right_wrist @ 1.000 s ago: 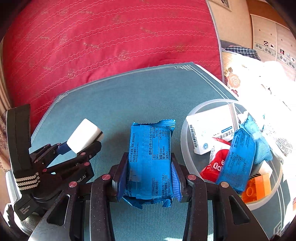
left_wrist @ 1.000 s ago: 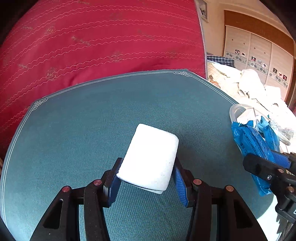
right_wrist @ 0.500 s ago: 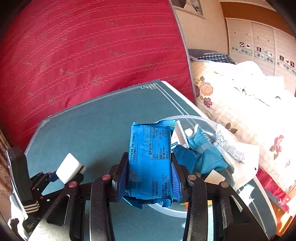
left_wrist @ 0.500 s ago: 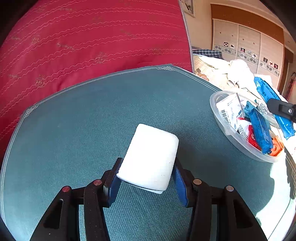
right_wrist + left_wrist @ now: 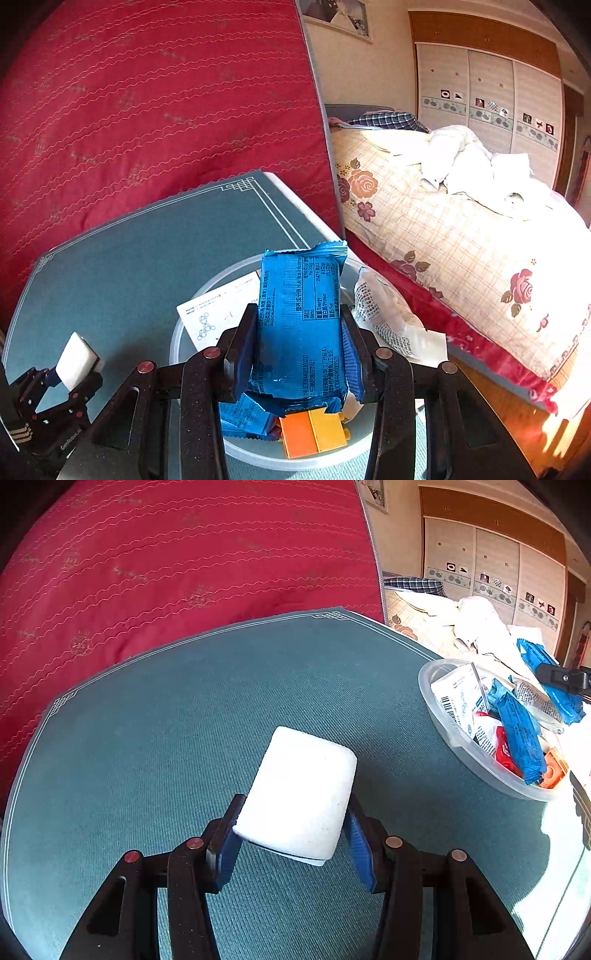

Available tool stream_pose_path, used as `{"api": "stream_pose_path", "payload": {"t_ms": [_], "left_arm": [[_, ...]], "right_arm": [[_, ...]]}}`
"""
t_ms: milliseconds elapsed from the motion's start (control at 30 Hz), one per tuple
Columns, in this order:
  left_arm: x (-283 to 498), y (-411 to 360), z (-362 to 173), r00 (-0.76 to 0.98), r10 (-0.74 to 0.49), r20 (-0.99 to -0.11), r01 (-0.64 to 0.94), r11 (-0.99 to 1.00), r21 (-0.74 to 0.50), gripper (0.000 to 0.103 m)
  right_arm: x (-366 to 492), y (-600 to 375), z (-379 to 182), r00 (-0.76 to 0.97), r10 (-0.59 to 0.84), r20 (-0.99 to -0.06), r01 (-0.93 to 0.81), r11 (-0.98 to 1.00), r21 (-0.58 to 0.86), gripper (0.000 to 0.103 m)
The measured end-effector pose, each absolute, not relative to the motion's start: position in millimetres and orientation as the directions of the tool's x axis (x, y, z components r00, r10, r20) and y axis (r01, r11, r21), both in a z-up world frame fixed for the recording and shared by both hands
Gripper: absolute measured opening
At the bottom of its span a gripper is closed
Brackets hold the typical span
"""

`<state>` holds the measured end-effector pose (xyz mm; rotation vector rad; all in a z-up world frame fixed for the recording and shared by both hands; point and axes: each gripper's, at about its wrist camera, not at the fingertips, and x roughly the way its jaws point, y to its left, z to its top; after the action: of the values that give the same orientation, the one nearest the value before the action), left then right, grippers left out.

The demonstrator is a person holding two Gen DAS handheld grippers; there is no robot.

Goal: Organize objects
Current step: 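Carry the blue wrapped bar with the right tool into the clear bowl and release, then carry the white box with the left tool into the clear bowl and release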

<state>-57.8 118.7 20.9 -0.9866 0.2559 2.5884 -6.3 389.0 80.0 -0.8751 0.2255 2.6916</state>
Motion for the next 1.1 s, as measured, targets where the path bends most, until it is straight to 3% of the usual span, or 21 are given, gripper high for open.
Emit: {"api": "stream_pose_path", "payload": {"t_ms": [433, 633, 1100], "left_arm": [[-57, 119, 21, -0.693, 0.264, -0.671, -0.391, -0.919, 0.041, 0.054], [-56, 121, 21, -0.691, 0.273, -0.669, -0.405, -0.913, 0.045, 0.054], [-55, 139, 26, -0.651, 0.322, -0.687, -0.468, -0.883, 0.030, 0.054]], "right_arm": [[10, 383, 87, -0.795, 0.239, -0.558, -0.323, -0.945, 0.055, 0.044], [28, 382, 94, -0.806, 0.260, -0.532, -0.322, -0.946, 0.025, 0.051], [58, 398, 74, -0.780, 0.257, -0.571, -0.317, -0.948, 0.007, 0.058]]}}
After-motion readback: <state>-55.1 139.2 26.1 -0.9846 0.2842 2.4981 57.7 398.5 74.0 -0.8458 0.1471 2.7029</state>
